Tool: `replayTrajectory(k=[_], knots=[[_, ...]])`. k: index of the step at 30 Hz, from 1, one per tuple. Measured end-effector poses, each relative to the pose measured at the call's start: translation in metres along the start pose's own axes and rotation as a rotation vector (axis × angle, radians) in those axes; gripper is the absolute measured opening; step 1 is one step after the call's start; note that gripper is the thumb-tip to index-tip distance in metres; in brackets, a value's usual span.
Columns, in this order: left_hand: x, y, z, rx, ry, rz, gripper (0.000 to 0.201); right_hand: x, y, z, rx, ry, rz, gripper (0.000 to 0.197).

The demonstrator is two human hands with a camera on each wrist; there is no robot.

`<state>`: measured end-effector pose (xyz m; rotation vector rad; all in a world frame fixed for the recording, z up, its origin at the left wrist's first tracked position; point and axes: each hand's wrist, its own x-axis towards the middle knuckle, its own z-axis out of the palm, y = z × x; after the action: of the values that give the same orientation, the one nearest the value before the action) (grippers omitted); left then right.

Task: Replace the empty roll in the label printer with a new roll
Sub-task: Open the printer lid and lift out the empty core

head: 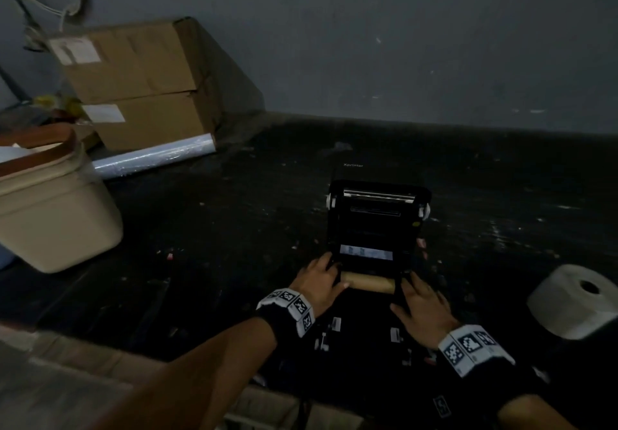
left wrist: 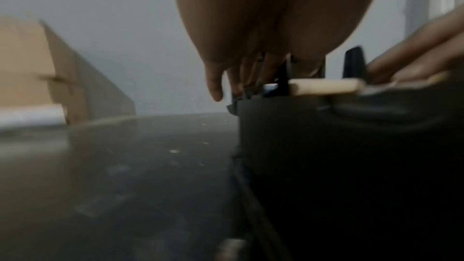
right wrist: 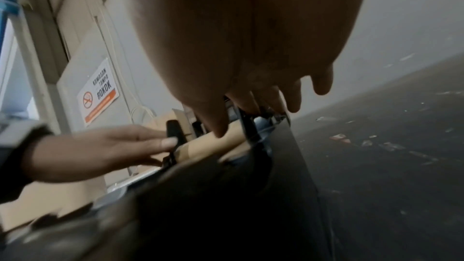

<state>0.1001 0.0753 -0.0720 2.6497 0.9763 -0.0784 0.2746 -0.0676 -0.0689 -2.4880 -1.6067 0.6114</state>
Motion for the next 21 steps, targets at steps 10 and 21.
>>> replayTrajectory(k=[10,21], knots=[[-0.008,0.015,-0.030,-0.398,0.154,0.032,0.046,-0.022,-0.028,-0.028,0.270,0.178,-0.095,0.048],[0.001,0.073,-0.061,-0.713,-0.118,0.327,0.030,-0.109,0.012,-0.083,0.518,0.568,0.091,0.024]])
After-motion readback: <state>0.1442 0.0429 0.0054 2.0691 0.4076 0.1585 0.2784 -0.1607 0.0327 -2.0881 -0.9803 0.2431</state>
